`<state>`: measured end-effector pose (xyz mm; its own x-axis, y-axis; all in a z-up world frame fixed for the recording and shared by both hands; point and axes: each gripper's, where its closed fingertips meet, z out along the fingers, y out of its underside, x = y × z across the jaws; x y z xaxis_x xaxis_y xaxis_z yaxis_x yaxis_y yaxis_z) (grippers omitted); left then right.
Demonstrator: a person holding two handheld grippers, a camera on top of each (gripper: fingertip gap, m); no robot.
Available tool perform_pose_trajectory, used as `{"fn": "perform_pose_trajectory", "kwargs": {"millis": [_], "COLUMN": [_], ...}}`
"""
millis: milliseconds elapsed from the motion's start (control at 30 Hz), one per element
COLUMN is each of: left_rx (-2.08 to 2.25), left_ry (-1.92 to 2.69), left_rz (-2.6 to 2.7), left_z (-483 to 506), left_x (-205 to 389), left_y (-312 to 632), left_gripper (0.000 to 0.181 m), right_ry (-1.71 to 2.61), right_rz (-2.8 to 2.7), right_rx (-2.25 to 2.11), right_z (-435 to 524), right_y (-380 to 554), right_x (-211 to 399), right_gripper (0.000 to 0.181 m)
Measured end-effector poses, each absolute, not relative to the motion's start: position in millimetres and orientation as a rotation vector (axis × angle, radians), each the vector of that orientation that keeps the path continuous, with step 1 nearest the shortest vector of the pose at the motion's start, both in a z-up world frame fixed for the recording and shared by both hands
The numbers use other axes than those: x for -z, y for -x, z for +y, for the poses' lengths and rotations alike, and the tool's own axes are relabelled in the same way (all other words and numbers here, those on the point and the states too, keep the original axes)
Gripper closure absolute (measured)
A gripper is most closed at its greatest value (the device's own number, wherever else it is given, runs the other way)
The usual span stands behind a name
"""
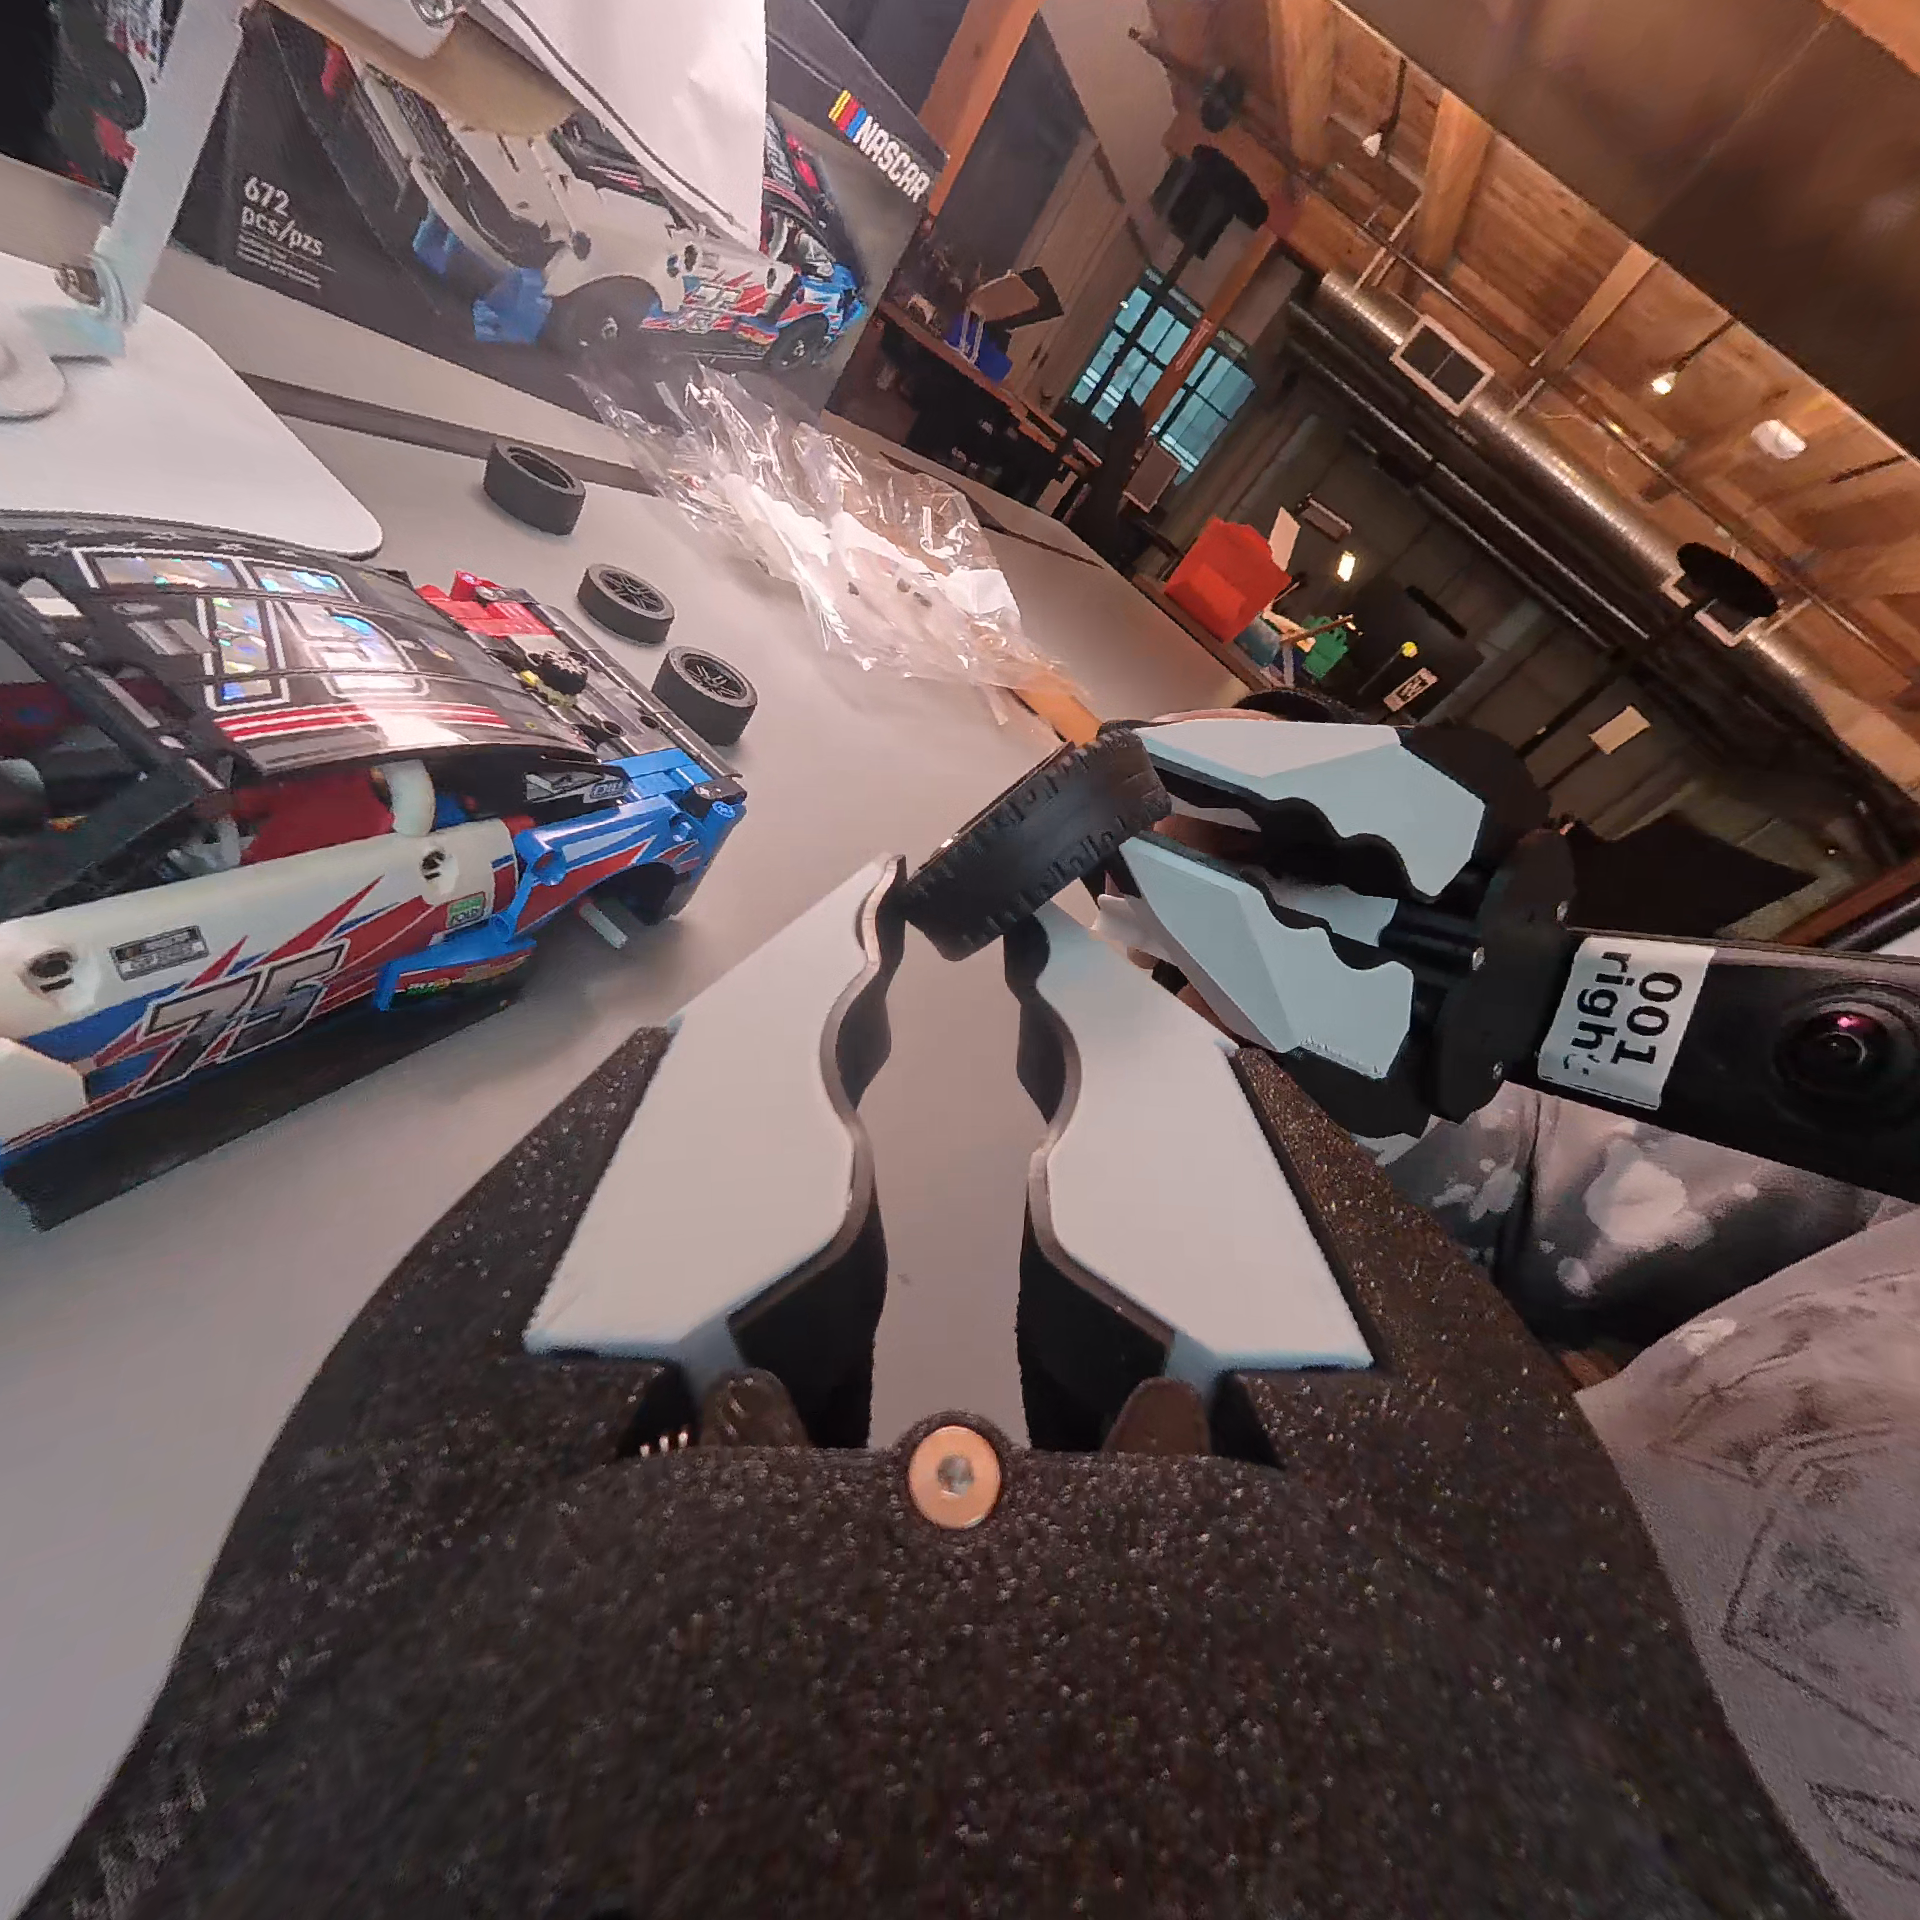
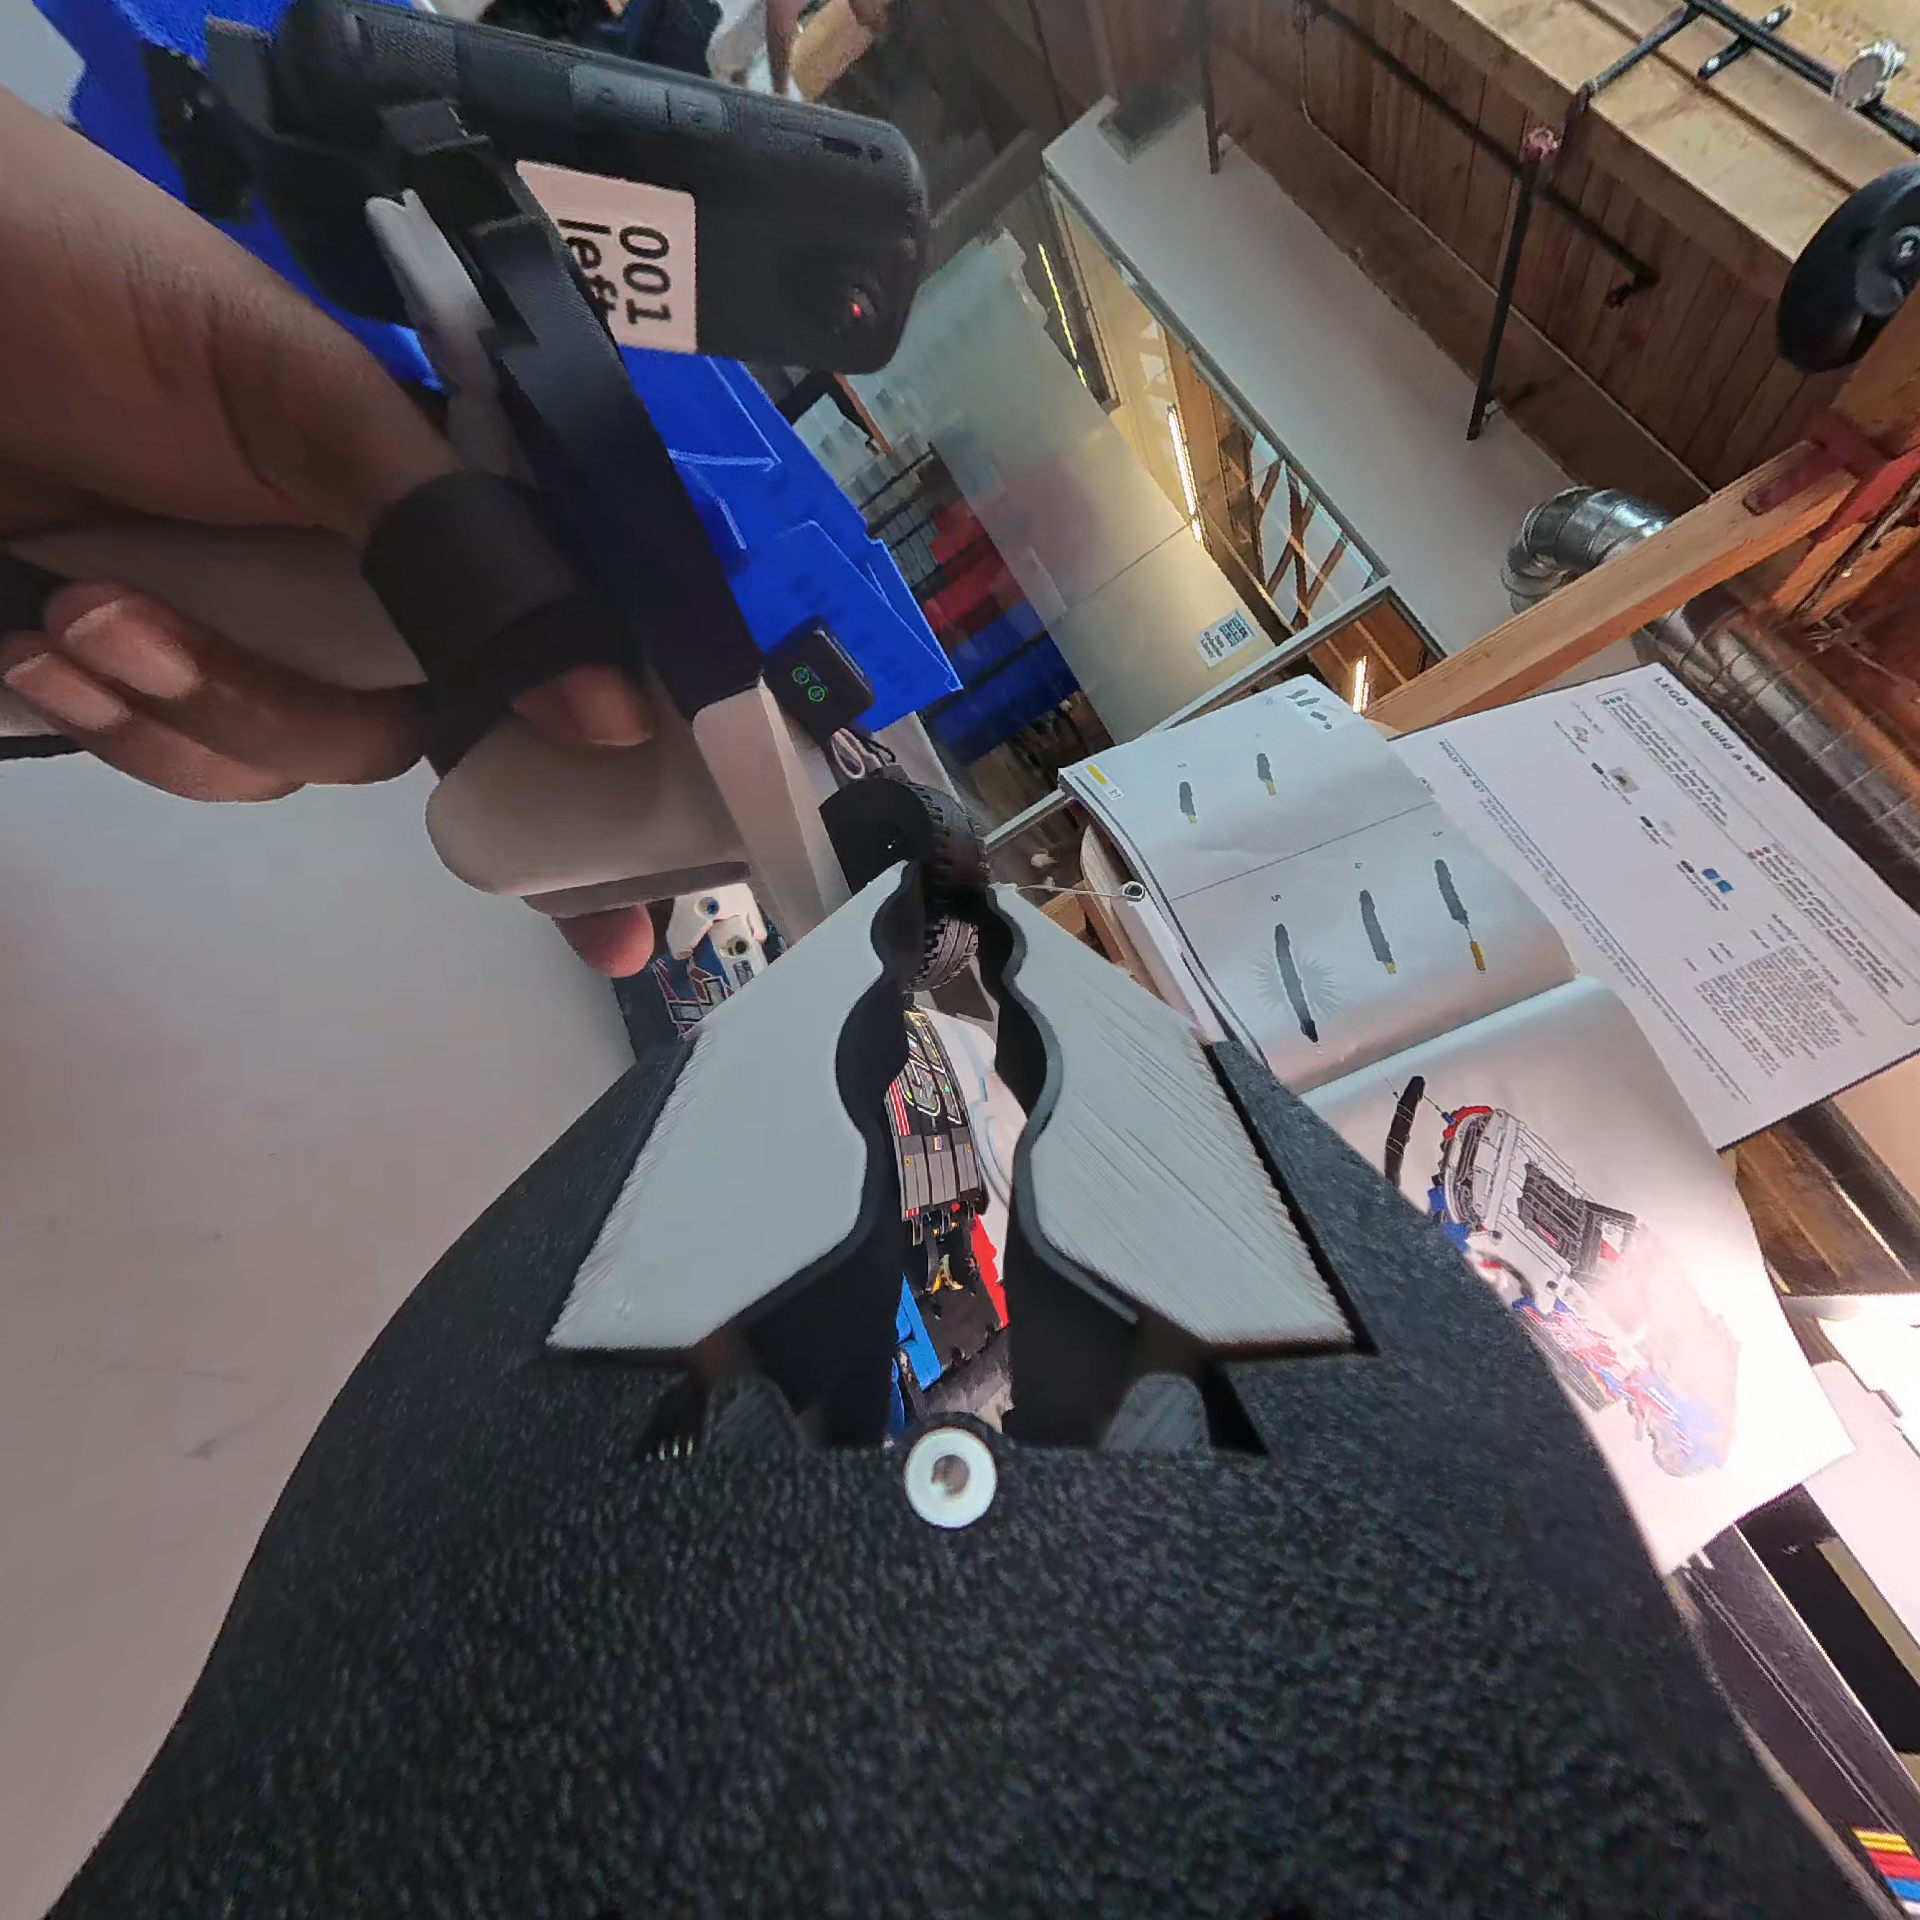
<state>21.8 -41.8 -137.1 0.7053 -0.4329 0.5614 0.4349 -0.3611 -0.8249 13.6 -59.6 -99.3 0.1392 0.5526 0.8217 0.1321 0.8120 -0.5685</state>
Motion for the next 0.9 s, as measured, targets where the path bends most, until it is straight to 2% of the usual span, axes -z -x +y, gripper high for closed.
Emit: {"fn": "perform_pose_trajectory", "kwargs": {"millis": [33, 100, 233, 600, 900], "left_rx": [0.912, 0.925, 0.808, 0.817, 0.691], "left_ry": [1.715, 1.689, 1.662, 1.621, 1.640], "left_rz": [-0.007, 0.030, 0.155, 0.166, 0.135], "left_z": [-42, -45, -48, -46, -37], "left_x": [138, 136, 129, 122, 121], "left_y": [-22, -25, -19, -13, -9], "left_gripper": [0.165, 0.164, 0.164, 0.167, 0.168], "right_ry": [0.599, 0.640, 0.949, 1.224, 1.090], "right_rz": [-1.424, -1.420, -1.386, -1.358, -1.323], "right_rx": [-0.340, -0.425, -0.866, -1.276, -1.013], "right_z": [-59, -58, -40, -40, -31], "right_y": [-14, -14, -16, -15, -13], "right_x": [100, 99, 100, 111, 108], "right_gripper": [0.174, 0.175, 0.175, 0.172, 0.174]}}
